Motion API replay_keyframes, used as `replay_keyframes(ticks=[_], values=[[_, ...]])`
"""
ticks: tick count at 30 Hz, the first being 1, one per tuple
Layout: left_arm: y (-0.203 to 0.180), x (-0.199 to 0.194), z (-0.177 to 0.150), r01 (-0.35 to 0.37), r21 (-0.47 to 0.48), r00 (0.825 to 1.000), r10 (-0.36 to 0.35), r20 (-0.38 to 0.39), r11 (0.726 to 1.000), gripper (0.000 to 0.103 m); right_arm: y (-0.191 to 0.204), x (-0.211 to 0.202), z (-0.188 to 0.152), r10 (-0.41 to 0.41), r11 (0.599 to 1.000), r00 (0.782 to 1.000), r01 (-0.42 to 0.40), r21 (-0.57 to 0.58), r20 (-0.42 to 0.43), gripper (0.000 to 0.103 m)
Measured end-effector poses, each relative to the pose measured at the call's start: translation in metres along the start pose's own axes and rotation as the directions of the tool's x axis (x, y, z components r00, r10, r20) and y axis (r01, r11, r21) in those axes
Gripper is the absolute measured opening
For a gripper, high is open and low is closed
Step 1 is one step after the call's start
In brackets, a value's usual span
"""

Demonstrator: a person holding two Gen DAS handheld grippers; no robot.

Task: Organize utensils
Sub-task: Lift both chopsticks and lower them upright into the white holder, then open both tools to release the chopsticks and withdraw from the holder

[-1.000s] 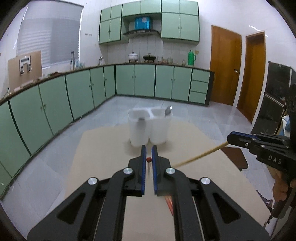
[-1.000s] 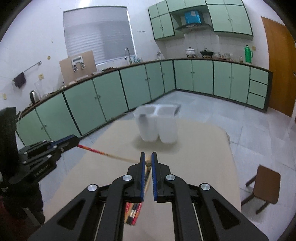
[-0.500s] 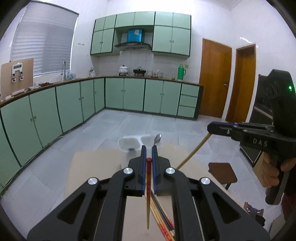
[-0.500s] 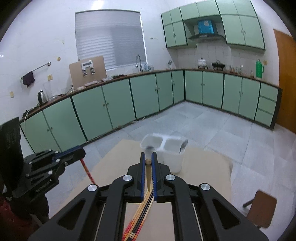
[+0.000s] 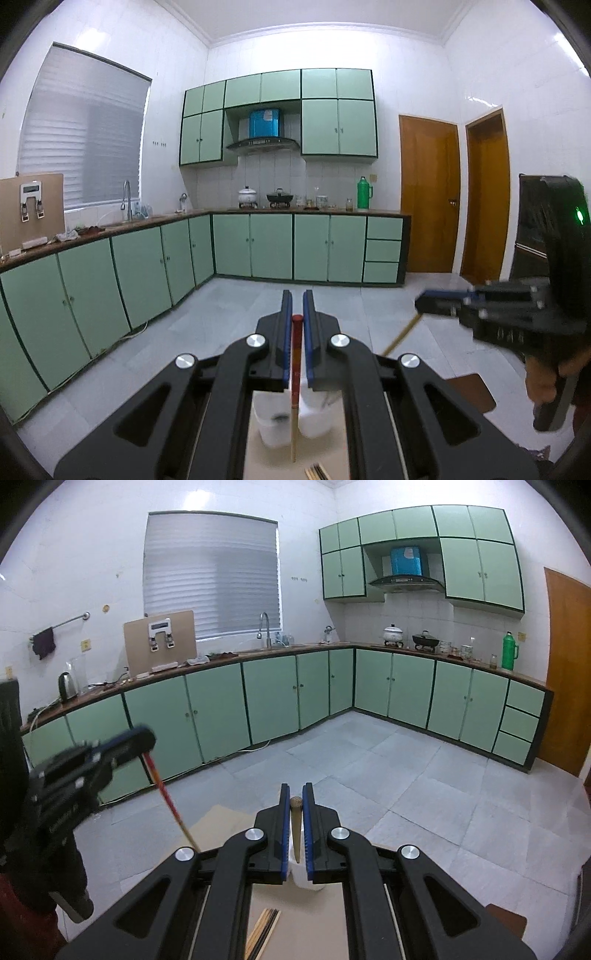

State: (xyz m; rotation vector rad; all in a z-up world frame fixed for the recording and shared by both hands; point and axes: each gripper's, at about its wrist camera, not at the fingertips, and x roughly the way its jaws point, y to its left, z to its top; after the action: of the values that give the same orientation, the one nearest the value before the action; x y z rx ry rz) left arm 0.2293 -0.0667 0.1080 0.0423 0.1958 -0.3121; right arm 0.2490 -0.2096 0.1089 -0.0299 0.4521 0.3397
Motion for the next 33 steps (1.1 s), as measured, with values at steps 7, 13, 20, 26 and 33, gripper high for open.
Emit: replay_keyframes(ticks=[7,13,20,26,33], values=[[-0.001,0.05,0.019,-0.042,0.018,0.997,0.04,0.063,0.999,0.005,-0.013,0.043,0.007,-0.022,1.0,0.999,0.023,0.019,-0.041,0.006],[0.002,0.094,-0.003,-0.049,-0.004,0.998,0.049,0.045,0.999,0.005,-0.022,0.084,-0.004,-0.035,0.999,0.994,0.039,0.033,-0.099,0.006],[0.015,0.131,-0.043,-0.043,-0.021,0.997,0.041,-0.061,0.999,0.005,-0.027,0.123,-0.028,-0.037,0.997,0.985,0.047,0.055,-0.171,0.006],[0.029,0.143,-0.074,-0.037,-0.022,0.987,0.033,-0.156,0.999,0.005,-0.022,0.139,-0.041,-0.026,0.998,0.977,0.038,0.052,-0.212,0.006],[0.042,0.132,-0.083,-0.045,-0.042,0.982,0.036,-0.187,0.998,0.013,-0.022,0.131,-0.047,-0.018,0.996,0.978,0.034,0.077,-0.209,0.012]])
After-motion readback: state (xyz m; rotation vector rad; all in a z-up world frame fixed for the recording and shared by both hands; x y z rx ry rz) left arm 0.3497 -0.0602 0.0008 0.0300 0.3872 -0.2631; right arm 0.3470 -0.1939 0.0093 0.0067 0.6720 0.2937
